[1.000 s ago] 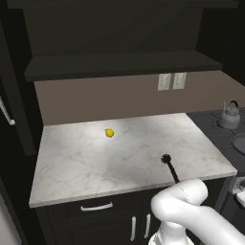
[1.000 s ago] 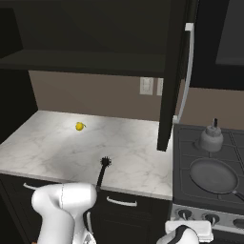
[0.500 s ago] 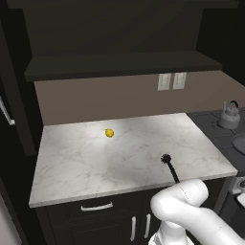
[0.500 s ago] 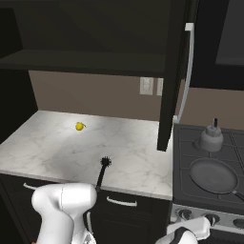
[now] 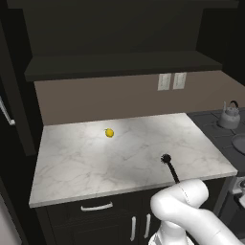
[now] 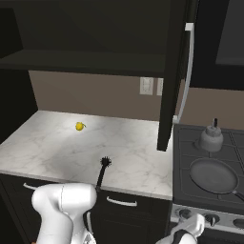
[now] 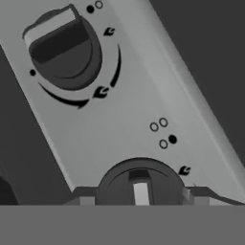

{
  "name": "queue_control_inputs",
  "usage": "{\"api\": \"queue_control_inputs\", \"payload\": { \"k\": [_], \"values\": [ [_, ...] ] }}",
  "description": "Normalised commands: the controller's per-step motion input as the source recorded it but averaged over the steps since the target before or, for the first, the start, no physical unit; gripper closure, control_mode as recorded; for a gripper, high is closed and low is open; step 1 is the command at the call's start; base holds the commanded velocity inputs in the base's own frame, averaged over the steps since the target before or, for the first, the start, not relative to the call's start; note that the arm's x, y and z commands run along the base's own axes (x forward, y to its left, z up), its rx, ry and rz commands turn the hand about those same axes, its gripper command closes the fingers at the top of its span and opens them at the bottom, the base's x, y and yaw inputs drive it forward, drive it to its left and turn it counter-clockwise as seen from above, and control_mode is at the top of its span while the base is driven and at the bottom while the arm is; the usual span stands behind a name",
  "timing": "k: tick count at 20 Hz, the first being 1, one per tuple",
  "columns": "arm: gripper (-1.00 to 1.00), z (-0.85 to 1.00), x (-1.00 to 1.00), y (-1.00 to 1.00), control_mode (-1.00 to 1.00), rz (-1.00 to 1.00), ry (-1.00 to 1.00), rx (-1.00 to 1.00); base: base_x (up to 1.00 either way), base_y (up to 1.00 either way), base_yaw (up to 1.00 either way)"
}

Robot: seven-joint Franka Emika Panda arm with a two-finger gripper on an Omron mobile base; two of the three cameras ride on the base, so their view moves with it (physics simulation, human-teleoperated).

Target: Pick the pan from the cabinet and place it on the stove. Then turn on the stove burner for the pan.

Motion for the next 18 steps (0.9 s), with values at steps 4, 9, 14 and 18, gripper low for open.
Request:
{"api": "queue_control_inputs", "payload": {
  "k": [4,9,14,18],
  "values": [
    [1.00,0.00,-0.15,-0.11,-1.00,0.00,0.00,-0.33,0.00,0.00,0.00],
    [1.00,0.00,-0.07,-0.07,-1.00,0.00,0.00,-0.30,0.00,0.00,0.00],
    [1.00,0.00,-0.05,-0.01,-1.00,0.00,0.00,-0.20,0.00,0.00,0.00],
    [-1.00,-0.01,-0.01,0.01,-1.00,0.00,0.00,-0.11,0.00,0.00,0.00]
  ]
}}
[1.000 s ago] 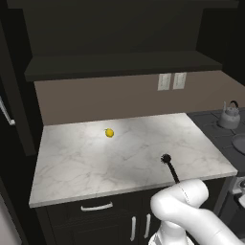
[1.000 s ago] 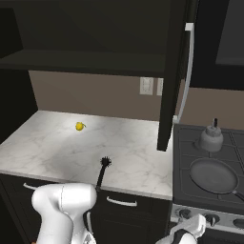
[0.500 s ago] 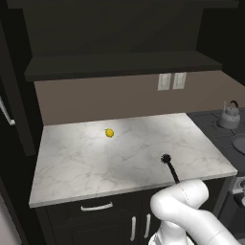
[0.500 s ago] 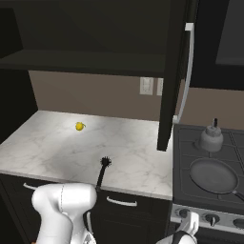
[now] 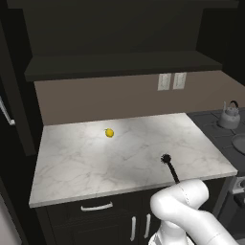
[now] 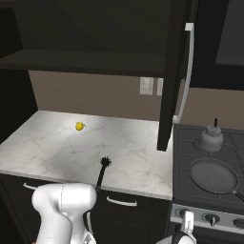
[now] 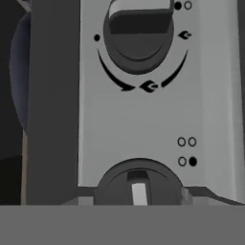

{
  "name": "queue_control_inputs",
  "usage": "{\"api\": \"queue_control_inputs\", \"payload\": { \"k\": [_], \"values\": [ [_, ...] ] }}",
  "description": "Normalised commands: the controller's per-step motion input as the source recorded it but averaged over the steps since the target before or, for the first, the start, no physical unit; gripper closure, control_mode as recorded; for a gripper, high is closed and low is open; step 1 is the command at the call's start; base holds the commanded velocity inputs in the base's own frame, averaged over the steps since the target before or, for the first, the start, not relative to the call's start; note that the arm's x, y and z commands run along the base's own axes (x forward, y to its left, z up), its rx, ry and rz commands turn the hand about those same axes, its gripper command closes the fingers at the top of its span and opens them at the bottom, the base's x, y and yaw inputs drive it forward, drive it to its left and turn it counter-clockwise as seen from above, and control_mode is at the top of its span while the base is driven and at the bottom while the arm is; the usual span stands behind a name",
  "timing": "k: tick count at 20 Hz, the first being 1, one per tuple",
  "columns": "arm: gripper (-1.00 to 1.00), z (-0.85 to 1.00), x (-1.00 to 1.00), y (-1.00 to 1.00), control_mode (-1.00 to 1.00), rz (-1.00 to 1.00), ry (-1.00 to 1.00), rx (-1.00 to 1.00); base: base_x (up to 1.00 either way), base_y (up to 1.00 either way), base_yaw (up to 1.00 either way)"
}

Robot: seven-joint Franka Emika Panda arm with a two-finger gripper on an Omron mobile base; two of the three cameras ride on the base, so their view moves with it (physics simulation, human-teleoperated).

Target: Pick the pan from the cabinet and place it on the stove. Then turn on the stove burner for the pan.

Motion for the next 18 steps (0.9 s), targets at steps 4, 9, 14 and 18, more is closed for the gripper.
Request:
{"api": "queue_control_inputs", "payload": {
  "k": [4,9,14,18],
  "values": [
    [-1.00,0.00,0.00,0.08,-1.00,0.00,0.00,-0.08,0.00,0.00,0.00],
    [-1.00,0.00,-0.22,0.00,-1.00,0.00,0.00,-0.03,0.00,0.00,0.00],
    [-1.00,0.00,-0.47,0.00,-1.00,0.00,0.00,0.00,0.00,0.00,0.00],
    [-1.00,0.02,-0.59,0.00,-1.00,0.00,0.00,0.00,0.00,0.00,0.00]
  ]
}}
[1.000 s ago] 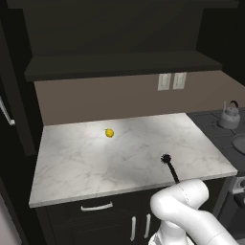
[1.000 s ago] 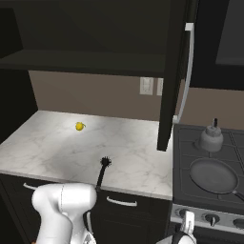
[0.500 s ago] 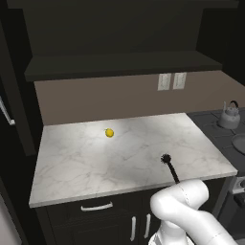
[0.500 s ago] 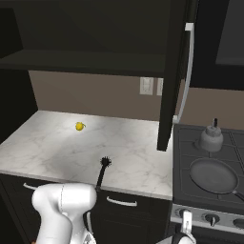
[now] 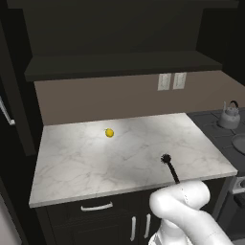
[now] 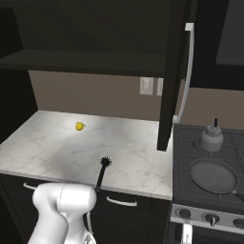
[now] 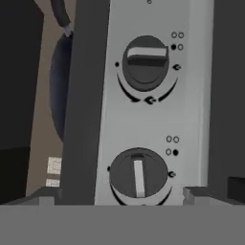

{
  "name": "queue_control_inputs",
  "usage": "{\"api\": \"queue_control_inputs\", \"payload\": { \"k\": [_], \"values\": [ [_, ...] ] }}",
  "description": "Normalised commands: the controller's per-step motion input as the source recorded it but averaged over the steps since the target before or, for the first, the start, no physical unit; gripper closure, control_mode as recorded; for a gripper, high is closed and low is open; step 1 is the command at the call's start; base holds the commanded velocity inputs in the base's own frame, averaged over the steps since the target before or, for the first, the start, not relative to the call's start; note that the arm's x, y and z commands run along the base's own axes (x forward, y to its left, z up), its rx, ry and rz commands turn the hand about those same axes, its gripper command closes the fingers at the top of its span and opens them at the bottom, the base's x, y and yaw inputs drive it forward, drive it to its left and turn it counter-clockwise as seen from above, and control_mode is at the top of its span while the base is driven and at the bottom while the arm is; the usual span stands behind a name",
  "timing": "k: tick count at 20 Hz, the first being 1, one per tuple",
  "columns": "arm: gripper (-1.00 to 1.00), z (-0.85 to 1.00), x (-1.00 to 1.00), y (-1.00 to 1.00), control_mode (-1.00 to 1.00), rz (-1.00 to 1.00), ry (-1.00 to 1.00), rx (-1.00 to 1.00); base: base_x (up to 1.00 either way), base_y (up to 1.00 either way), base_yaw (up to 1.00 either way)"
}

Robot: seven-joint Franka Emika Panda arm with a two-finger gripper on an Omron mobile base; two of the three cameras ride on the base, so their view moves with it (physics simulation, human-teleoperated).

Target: Pick the pan from the cabinet and place it on the stove. Then turn on the stove burner for the pan.

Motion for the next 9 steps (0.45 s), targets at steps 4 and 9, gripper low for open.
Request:
{"api": "queue_control_inputs", "payload": {
  "k": [4,9],
  "values": [
    [-1.00,0.22,-0.62,0.02,-1.00,0.00,0.00,0.00,0.00,0.00,0.00],
    [-1.00,0.36,-0.69,0.04,-1.00,0.00,0.00,0.00,0.00,0.00,0.00]
  ]
}}
